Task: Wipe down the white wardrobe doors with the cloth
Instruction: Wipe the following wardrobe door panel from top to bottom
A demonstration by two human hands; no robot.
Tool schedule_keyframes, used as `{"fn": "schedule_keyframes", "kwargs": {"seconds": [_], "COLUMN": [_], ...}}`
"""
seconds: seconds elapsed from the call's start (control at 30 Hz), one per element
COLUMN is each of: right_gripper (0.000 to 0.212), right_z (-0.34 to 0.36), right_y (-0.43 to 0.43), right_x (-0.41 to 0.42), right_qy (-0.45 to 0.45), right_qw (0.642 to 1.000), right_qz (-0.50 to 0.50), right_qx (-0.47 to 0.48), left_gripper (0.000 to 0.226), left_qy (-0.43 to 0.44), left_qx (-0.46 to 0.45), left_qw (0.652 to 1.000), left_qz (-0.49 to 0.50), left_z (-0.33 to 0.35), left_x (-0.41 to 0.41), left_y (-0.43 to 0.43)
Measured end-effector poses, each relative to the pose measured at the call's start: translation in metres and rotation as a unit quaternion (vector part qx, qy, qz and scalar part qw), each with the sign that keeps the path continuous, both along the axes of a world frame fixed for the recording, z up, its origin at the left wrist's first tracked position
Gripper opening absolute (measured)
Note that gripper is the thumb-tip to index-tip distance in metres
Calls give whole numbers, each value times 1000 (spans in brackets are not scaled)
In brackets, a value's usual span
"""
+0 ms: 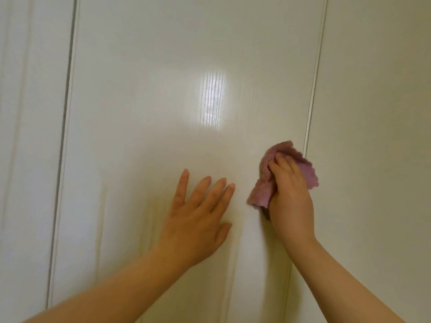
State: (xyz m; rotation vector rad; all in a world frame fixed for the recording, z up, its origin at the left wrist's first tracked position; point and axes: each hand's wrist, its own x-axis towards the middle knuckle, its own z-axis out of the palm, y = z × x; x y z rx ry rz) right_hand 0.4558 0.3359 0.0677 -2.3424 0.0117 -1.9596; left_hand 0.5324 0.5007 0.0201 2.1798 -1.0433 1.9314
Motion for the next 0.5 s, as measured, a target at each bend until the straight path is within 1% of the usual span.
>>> {"fn": "schedule_keyframes", "kwargs": {"seconds": [0.07, 0.13, 0.17, 0.23, 0.27, 0.33, 0.4, 0.47, 0.5], "right_gripper": [49, 50, 51, 51, 51, 54, 58, 57, 58], "right_z": [-32, -56, -61, -48, -35, -4, 11, -5, -26], "right_y": [2, 3, 2, -3, -5, -4, 1, 14, 20], "right_x": [-1, -3, -4, -5, -6, -7, -7, -8, -9], "right_qy": [13, 37, 51, 55, 52, 48, 36, 40, 58], "right_qw": [1000, 998, 997, 997, 998, 997, 995, 992, 991], "right_qz": [-7, -25, -32, -44, -37, 7, 20, 17, 10], "right_qx": [-3, -32, -43, -39, -14, 53, 87, 117, 124], "left_gripper": [64, 65, 66, 70, 72, 79, 78, 71, 70], "left_qy": [2, 2, 3, -1, -7, -14, -18, -13, 0], "left_qx": [15, 21, 23, 31, 30, 17, 8, 1, -2], "left_qw": [1000, 1000, 1000, 1000, 1000, 1000, 1000, 1000, 1000], "left_qz": [-3, -8, -10, -4, 0, -3, -6, -4, -11], "left_z": [16, 29, 32, 34, 34, 34, 37, 38, 35], "left_x": [-3, -3, -2, -1, -1, -1, -1, -1, 0], "left_y": [-1, -6, -9, -15, -18, -21, -20, -18, -17]}}
